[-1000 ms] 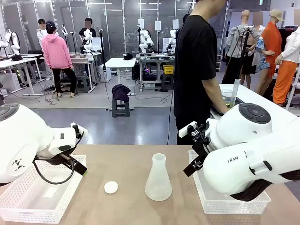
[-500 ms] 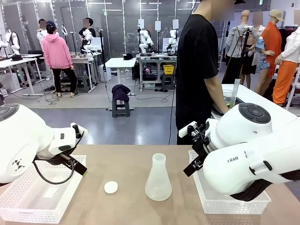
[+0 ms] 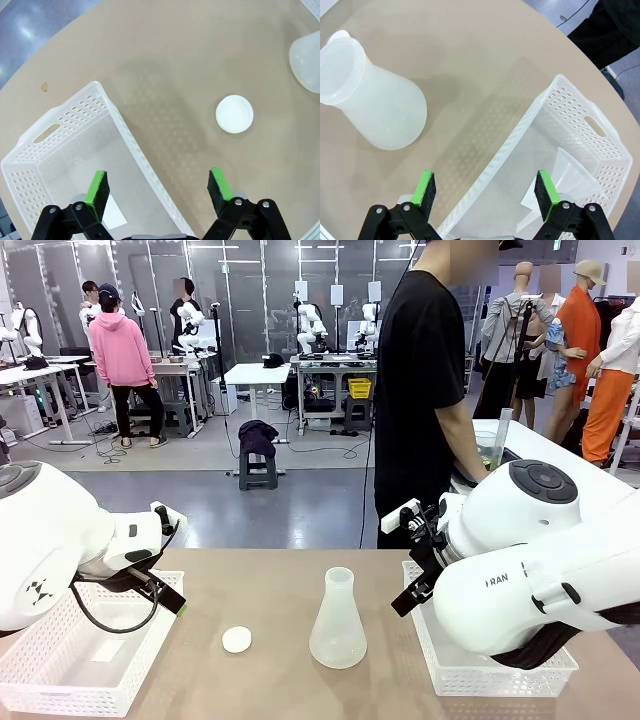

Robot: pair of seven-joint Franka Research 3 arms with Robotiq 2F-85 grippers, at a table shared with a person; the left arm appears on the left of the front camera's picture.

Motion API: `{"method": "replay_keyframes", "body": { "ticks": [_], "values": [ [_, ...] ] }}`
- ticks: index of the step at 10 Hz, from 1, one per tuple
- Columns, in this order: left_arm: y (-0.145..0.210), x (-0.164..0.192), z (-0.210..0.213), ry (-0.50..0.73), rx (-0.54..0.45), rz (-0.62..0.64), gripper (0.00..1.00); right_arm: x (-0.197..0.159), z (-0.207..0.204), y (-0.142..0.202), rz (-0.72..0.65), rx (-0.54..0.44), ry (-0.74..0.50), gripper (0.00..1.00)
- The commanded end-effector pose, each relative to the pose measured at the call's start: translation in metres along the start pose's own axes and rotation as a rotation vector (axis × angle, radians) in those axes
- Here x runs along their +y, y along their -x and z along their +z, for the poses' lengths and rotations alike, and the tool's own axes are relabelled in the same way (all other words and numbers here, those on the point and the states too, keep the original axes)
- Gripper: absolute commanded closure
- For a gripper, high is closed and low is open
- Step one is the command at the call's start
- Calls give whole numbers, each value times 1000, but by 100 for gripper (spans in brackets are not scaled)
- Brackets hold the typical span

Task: Prepare the solutions needed for the experiment.
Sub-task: Pick up the Plastic Funnel and insert it into the Big flask.

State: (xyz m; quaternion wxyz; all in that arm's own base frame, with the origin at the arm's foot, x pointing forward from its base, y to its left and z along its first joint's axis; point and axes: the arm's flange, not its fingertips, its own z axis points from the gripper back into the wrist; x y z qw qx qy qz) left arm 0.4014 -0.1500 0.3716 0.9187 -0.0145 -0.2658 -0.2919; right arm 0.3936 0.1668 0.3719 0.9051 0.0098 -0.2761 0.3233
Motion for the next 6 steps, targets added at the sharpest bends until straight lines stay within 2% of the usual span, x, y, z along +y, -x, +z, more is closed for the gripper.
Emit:
{"method": "replay_keyframes", "body": {
  "ticks": [1,3,6],
  "values": [
    [-4,-6,15,123,-73,17,0,2,7,-5,-55,-46,-50,0],
    [-9,-6,52,301,-188,60,0,2,36,-9,-106,-121,-184,0],
    [-20,-1,83,478,-305,152,0,2,81,-20,-195,-223,-357,0]
  ]
}}
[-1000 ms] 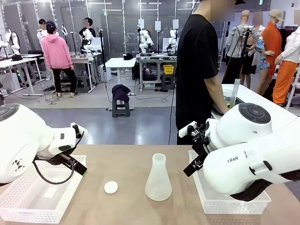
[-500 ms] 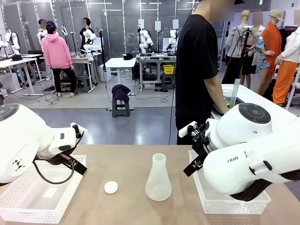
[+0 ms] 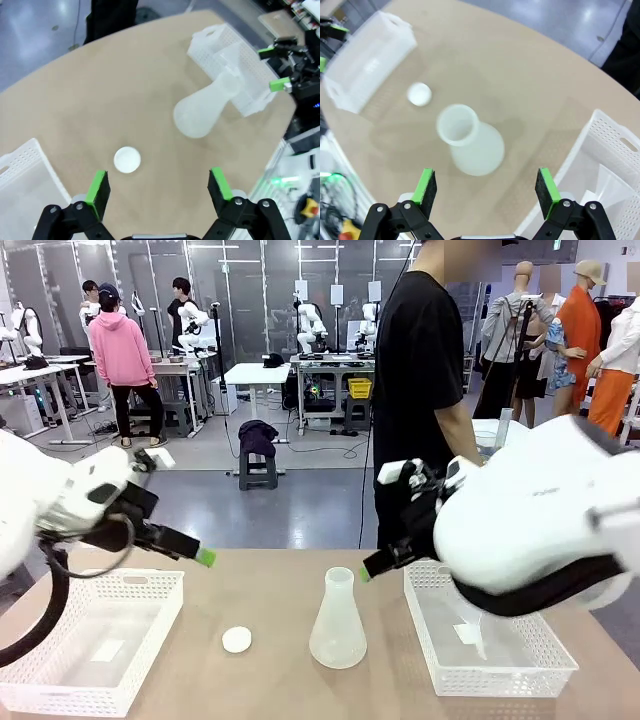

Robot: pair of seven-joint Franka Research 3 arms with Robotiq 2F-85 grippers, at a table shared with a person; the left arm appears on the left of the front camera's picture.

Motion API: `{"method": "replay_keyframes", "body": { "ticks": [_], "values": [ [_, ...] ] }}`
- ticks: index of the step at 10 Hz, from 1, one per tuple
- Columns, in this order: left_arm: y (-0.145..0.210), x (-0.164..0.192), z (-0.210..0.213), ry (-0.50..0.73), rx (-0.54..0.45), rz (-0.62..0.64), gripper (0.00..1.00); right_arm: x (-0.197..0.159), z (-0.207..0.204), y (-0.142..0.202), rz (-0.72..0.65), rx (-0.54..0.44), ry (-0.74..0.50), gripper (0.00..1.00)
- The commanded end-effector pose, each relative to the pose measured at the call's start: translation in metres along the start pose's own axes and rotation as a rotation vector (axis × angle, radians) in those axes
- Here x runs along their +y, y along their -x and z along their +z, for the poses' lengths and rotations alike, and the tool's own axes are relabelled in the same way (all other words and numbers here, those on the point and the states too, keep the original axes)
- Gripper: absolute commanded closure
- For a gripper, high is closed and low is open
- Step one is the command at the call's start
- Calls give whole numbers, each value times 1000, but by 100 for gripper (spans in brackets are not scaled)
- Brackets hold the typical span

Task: Prepare the solutions needed for the experiment.
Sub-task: Pick up the Plastic Funnel and insert it into the Big flask.

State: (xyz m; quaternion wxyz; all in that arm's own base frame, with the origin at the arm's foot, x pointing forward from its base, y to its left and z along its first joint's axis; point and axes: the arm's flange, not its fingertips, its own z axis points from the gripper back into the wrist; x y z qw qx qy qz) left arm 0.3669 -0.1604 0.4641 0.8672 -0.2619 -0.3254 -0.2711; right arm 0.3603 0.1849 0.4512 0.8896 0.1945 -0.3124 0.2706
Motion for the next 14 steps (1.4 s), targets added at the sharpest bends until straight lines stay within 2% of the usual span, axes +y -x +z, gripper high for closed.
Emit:
{"method": "replay_keyframes", "body": {
  "ticks": [1,3,6,9,11,12,13,14],
  "values": [
    [3,16,5,162,-64,58,0,-16,18,1,-73,-38,-140,0],
    [-5,19,6,352,-117,226,0,-17,31,-5,-242,-94,-355,0],
    [1,35,21,490,-200,411,0,-36,31,-8,-491,-105,-469,0],
    [8,55,7,598,-273,440,0,-58,19,-6,-633,-104,-602,0],
    [8,57,2,628,-262,427,0,-64,14,-4,-643,-115,-602,0],
    [6,55,1,611,-264,405,0,-64,10,-3,-630,-126,-535,0],
    [15,59,14,620,-235,459,0,-65,21,-1,-677,-109,-632,0],
    [15,59,14,620,-235,459,0,-65,21,-1,-677,-109,-632,0]
  ]
}}
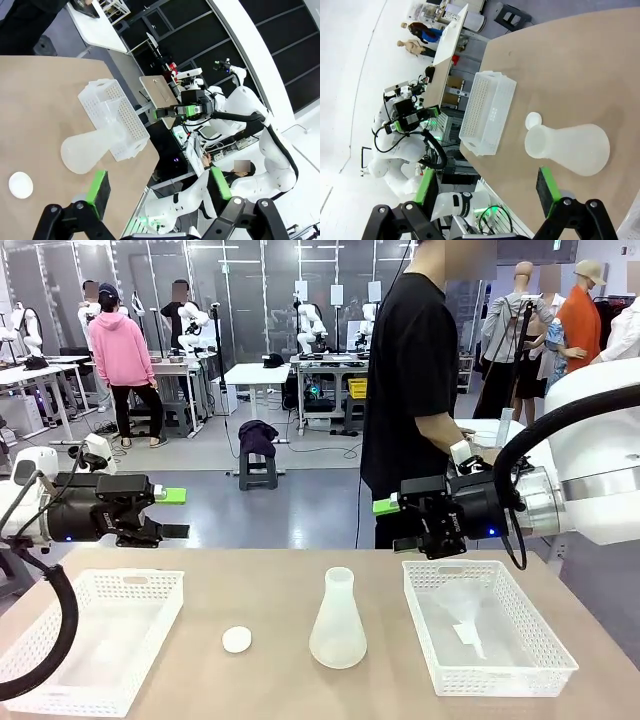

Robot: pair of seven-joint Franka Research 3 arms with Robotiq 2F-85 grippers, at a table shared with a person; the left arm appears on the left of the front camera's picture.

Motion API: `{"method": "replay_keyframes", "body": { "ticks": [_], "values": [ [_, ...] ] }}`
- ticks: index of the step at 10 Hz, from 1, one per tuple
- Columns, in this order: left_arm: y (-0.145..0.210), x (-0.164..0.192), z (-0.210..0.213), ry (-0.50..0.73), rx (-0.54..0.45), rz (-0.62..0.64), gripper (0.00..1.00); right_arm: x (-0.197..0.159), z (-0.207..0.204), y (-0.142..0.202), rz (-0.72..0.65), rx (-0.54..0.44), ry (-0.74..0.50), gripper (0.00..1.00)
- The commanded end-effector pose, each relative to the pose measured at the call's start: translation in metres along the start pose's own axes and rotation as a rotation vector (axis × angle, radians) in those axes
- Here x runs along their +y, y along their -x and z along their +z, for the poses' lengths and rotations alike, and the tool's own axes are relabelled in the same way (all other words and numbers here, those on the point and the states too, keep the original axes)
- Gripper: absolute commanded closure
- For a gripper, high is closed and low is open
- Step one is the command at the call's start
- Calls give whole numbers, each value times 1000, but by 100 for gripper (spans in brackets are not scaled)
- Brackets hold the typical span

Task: Prepare the solutions needed for the experiment.
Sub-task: Pick up the Plastic Funnel and insert it into the Big flask.

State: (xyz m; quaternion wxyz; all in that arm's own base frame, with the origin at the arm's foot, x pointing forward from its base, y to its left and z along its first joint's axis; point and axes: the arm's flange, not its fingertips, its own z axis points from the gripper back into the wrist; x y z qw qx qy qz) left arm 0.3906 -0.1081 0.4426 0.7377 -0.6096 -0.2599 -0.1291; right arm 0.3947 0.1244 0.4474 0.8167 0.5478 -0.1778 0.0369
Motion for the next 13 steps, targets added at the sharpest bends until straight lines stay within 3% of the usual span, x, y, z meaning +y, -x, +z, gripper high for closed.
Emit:
{"method": "replay_keyframes", "body": {
  "ticks": [1,3,4,5,8,11,12,13],
  "values": [
    [-1,-3,4,-12,-1,9,0,8,4,1,-3,-8,-31,0],
    [0,0,1,-2,-2,1,0,3,1,0,6,5,-7,0],
    [-9,13,-9,-5,61,-27,0,8,3,-5,199,65,123,0],
    [-10,26,-9,18,86,-35,0,10,8,-12,296,157,153,0],
    [-1,32,3,33,77,-23,0,8,16,-24,458,281,245,0],
    [10,38,19,58,64,31,0,10,47,-53,738,564,633,0],
    [15,42,23,53,65,50,0,4,53,-63,800,652,724,0],
    [19,45,26,44,75,53,0,0,56,-70,868,793,732,0]
  ]
}}
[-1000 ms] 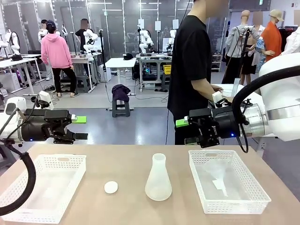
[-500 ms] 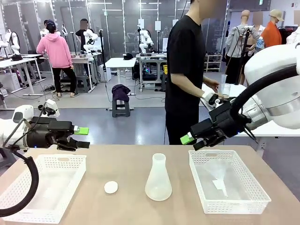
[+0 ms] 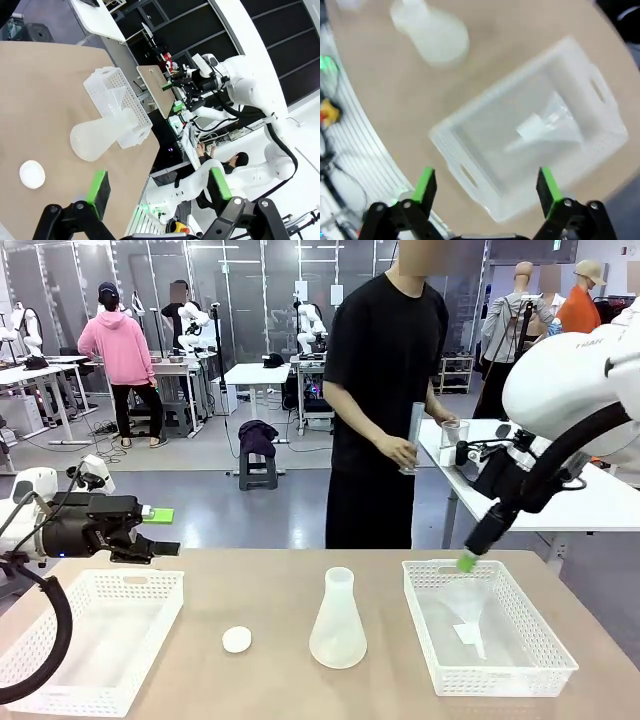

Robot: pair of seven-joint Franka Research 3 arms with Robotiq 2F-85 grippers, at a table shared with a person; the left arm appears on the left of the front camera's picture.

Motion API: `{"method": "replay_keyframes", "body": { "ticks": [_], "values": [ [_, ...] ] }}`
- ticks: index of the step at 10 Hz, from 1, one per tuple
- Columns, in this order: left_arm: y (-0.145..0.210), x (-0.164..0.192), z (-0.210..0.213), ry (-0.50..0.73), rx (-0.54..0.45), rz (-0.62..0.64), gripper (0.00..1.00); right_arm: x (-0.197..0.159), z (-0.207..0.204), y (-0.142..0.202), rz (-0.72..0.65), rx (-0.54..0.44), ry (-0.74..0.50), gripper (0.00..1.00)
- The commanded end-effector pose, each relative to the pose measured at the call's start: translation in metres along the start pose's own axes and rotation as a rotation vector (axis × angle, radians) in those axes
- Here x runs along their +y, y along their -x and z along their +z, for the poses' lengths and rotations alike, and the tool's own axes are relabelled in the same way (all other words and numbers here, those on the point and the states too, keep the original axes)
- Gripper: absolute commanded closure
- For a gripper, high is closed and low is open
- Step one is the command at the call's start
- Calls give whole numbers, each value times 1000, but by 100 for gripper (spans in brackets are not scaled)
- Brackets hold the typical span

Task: Prepare the solutions needed for the experiment.
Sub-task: Pick up the Plastic Funnel and insert it into the Big flask.

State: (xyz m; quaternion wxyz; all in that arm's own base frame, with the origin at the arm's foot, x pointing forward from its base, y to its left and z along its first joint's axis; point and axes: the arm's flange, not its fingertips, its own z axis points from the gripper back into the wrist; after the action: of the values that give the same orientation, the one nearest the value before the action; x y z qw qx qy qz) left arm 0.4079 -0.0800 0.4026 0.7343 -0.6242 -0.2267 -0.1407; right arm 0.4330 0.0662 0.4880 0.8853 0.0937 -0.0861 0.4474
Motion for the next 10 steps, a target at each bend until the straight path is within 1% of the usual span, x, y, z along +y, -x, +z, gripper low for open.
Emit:
{"method": "replay_keyframes", "body": {
  "ticks": [1,2,3,4,5,6,7,8,9,10],
  "values": [
    [18,-1,9,-2,26,30,0,-20,1,-9,160,99,48,0],
    [19,0,10,-1,26,27,0,-25,0,-11,109,89,85,0],
    [19,2,9,-16,24,18,0,-12,1,0,74,79,43,0],
    [3,7,5,1,4,20,0,-12,1,0,74,79,43,0],
    [3,7,5,1,4,20,0,-12,1,0,74,79,43,0],
    [3,7,5,1,4,20,0,-20,0,-3,100,110,62,0],
    [3,7,5,1,4,20,0,-18,-5,-7,289,178,44,0],
    [3,7,5,1,4,20,0,-27,-9,-9,459,257,89,0],
    [3,7,5,1,4,20,0,-37,-14,-11,565,310,135,0],
    [3,7,5,1,4,20,0,-50,-22,-17,624,329,164,0]
  ]
}}
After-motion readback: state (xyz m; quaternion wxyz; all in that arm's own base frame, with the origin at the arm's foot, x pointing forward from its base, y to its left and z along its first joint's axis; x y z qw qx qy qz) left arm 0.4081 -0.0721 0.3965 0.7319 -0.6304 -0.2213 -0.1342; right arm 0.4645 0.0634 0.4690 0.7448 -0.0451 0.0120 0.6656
